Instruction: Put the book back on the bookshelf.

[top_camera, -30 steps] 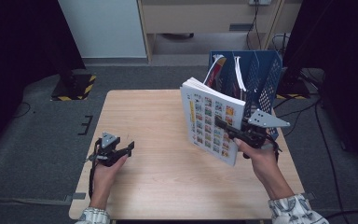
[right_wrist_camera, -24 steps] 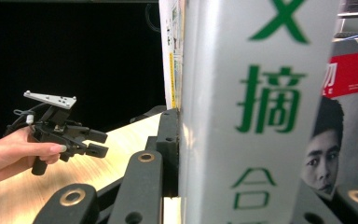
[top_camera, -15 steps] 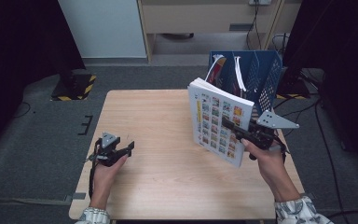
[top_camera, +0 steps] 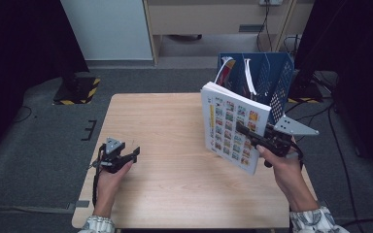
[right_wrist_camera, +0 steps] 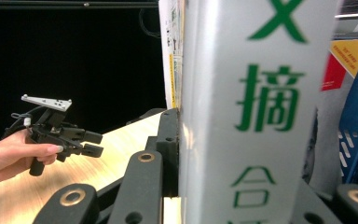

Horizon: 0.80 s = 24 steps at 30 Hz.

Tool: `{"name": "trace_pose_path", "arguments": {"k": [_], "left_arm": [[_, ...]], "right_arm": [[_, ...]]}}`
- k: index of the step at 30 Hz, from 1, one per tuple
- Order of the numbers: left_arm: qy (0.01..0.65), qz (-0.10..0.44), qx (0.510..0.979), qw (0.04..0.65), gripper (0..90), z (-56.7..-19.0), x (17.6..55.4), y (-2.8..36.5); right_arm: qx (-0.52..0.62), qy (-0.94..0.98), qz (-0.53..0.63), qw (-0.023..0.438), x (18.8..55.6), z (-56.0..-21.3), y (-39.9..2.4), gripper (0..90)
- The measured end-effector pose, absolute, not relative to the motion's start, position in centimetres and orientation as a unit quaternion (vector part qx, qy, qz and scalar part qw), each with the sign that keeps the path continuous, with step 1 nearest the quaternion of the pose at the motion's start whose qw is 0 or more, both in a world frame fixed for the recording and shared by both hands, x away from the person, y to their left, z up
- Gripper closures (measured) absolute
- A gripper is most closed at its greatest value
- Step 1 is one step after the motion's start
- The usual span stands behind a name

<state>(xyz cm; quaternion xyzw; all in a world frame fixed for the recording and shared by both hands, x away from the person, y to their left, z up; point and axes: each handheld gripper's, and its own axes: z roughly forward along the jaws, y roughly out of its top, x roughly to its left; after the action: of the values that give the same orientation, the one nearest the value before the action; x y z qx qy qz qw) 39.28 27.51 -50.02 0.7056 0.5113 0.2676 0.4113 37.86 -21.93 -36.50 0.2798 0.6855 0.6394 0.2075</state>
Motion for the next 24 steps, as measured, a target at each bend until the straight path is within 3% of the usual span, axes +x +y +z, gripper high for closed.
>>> {"name": "trace_pose_path", "arguments": {"k": [24], "left_arm": [[0.51,0.269,0.707,0.409,32.2,-50.1,39.3,27.4]], "right_arm": [[0.294,0.681,0.637,0.21,36.8,-36.3,-24.8,73.9]]}}
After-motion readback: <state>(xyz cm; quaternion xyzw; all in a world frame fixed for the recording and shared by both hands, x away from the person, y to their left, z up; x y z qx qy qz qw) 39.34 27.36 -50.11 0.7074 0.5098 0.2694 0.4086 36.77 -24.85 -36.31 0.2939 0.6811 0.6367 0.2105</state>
